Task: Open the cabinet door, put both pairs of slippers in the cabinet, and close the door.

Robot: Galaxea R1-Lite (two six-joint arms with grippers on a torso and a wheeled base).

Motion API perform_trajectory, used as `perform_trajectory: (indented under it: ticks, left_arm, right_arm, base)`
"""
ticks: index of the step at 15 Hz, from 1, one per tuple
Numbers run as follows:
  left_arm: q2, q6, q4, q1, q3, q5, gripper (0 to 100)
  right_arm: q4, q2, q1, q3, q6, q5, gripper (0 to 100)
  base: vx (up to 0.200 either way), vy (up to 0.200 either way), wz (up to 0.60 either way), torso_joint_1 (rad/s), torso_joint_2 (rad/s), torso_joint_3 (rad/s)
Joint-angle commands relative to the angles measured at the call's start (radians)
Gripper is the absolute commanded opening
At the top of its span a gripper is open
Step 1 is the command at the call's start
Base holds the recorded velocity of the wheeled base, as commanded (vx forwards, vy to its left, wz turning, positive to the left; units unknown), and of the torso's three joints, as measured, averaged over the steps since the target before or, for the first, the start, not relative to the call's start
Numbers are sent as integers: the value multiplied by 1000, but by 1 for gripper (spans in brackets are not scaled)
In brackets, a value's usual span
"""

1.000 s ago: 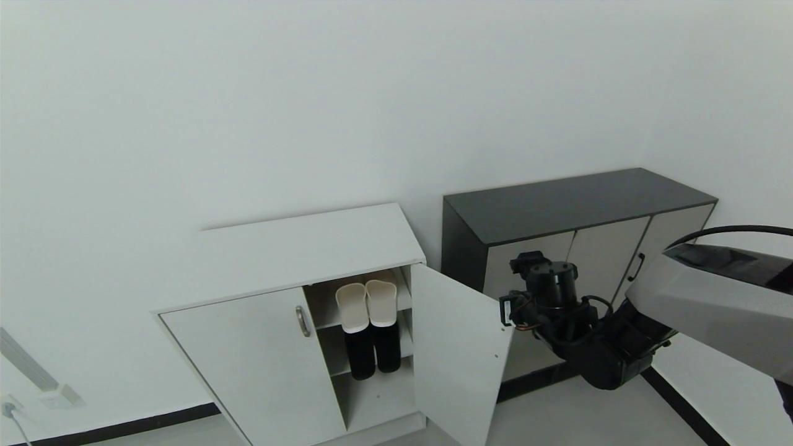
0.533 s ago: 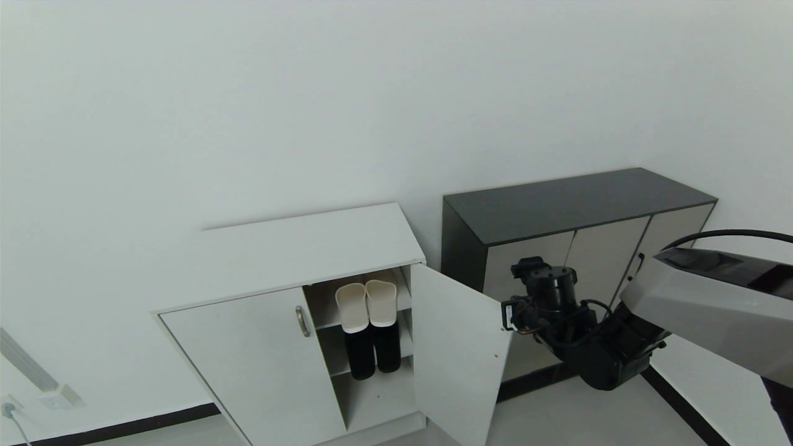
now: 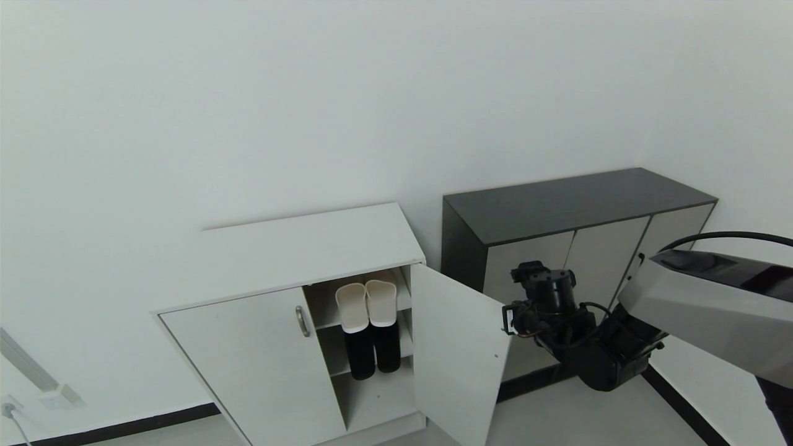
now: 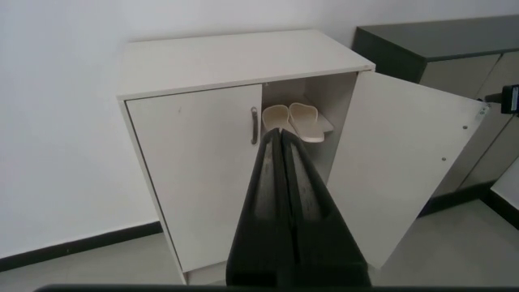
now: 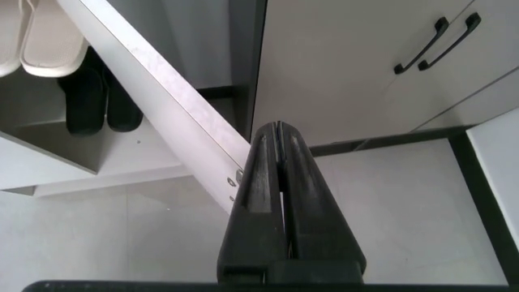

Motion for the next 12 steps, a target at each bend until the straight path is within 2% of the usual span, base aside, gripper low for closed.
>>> perform_trajectory:
  ticks: [1, 6, 9, 12]
  left_arm:
    - [1, -1, 0, 0, 0, 2, 0]
    - [1, -1, 0, 0, 0, 0, 0]
    - [1, -1, 0, 0, 0, 2, 0]
    - [1, -1, 0, 0, 0, 2, 0]
  right_arm:
    - [0, 1, 2, 3, 0, -1, 0]
    - [-2, -13, 40, 29, 0, -1, 0]
    - [-2, -49, 103, 72, 0, -1, 0]
    - [0, -109, 209, 126, 43, -1, 0]
  base:
    - [0, 0, 0, 0, 0, 0]
    - [0, 0, 0, 0, 0, 0]
    - [0, 0, 0, 0, 0, 0]
    - [0, 0, 0, 0, 0, 0]
